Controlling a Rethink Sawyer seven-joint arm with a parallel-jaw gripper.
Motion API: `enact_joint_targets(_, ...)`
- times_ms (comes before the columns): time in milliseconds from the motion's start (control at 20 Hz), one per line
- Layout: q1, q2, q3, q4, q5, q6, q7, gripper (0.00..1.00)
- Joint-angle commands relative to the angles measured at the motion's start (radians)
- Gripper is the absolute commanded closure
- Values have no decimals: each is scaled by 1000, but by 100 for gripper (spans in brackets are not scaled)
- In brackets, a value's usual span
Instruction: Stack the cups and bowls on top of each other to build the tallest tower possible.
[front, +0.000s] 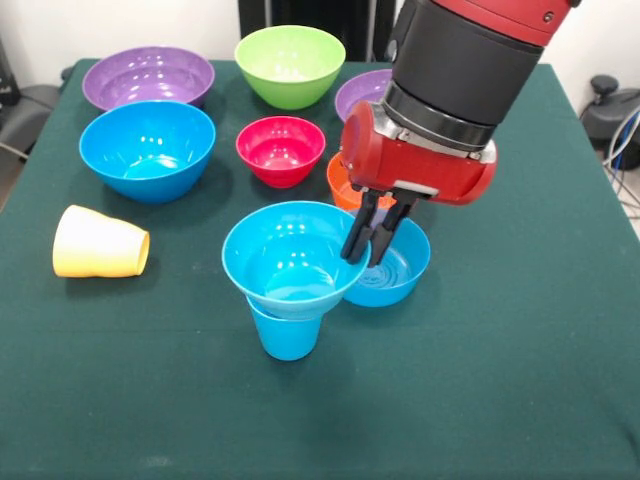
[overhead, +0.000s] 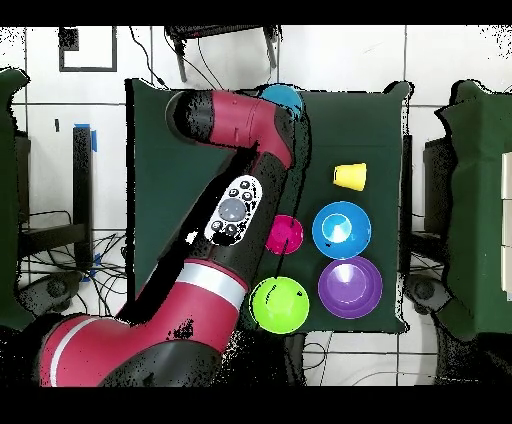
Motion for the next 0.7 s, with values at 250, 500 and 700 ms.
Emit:
enact_joint_targets(250,-15,55,34,42,-101,24,114,100)
enact_joint_targets(500,-15,63,25,36,-100,25,114,100)
enact_joint_targets(700,-14,78,23,13,-86,36,131,100)
